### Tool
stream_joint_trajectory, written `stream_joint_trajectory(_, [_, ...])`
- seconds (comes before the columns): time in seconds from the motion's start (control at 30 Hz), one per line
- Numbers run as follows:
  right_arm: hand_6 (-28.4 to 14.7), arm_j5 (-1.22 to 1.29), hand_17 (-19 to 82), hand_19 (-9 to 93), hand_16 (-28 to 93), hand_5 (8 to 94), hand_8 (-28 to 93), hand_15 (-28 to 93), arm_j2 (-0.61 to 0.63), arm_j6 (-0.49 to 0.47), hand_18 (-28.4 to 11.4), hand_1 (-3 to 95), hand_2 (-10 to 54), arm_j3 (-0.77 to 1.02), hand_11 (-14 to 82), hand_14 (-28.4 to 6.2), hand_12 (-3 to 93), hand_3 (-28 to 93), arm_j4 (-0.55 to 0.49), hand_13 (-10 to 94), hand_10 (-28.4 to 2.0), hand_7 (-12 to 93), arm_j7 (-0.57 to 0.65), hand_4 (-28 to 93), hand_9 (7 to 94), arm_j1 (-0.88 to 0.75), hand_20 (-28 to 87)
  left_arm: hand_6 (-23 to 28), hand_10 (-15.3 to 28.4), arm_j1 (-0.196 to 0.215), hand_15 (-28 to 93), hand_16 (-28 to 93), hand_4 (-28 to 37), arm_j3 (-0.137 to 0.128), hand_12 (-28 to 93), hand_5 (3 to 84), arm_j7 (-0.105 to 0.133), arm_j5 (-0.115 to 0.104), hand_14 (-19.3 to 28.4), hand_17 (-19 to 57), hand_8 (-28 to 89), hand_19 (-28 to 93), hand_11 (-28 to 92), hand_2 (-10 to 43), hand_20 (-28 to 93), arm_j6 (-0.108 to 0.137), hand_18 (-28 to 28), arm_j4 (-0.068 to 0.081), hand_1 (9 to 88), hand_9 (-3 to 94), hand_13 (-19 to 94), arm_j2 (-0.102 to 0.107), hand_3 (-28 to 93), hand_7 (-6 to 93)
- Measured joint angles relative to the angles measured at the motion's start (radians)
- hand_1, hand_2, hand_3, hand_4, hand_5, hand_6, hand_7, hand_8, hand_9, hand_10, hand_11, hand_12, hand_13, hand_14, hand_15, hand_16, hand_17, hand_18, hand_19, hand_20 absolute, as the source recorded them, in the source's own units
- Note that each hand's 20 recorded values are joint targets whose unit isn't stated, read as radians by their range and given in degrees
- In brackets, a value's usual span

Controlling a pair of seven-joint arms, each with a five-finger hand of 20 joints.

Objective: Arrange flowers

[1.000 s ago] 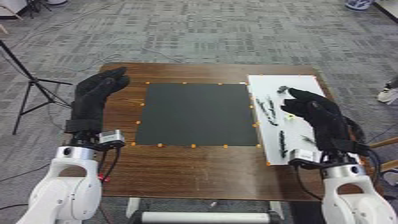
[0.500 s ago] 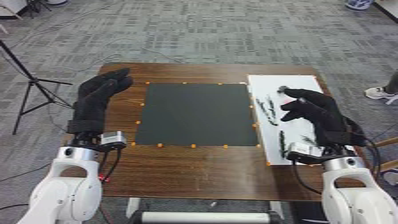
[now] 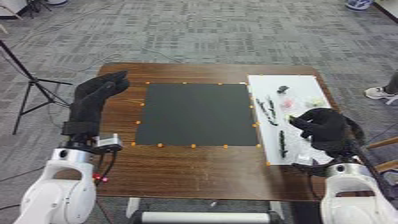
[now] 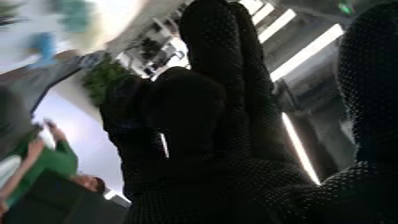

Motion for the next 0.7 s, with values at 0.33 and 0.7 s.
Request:
stream_joint_trajectory(0.33, [-5.4, -0.233, 63, 93, 38, 65.4, -6, 61, 0.018, -0.205, -16.2, 29.6, -9.5, -0.069, 41.6, -2.3, 34.0, 60, 0.047, 92, -12.9, 33, 0.103, -12, 82.9, 0.033, 60, 5.2, 15.3, 0.046, 23, -1, -18.5, -0.004, 11, 49.3, -0.040, -0.010, 19.7, 4.6, -7, 16, 21, -0.6, 18, 0.038, 13.7, -0.005, 26.2, 50.8, 37, 0.005, 65, 14.6])
stream_joint_trajectory(0.7, [-5.4, -0.394, 66, 93, 37, 66.5, -5, 61, 0.075, -0.220, -14.7, 29.6, -9.5, -0.154, 44.4, -1.2, 35.1, 59, 0.127, 94, -12.5, 37, 0.155, -12, 84.6, 0.109, 59, 5.2, 15.3, 0.071, 23, -1, -18.5, -0.006, 11, 49.2, -0.055, -0.011, 19.7, 4.5, -7, 15, 21, -0.8, 18, 0.035, 13.6, -0.007, 25.9, 50.6, 37, 0.004, 66, 14.6])
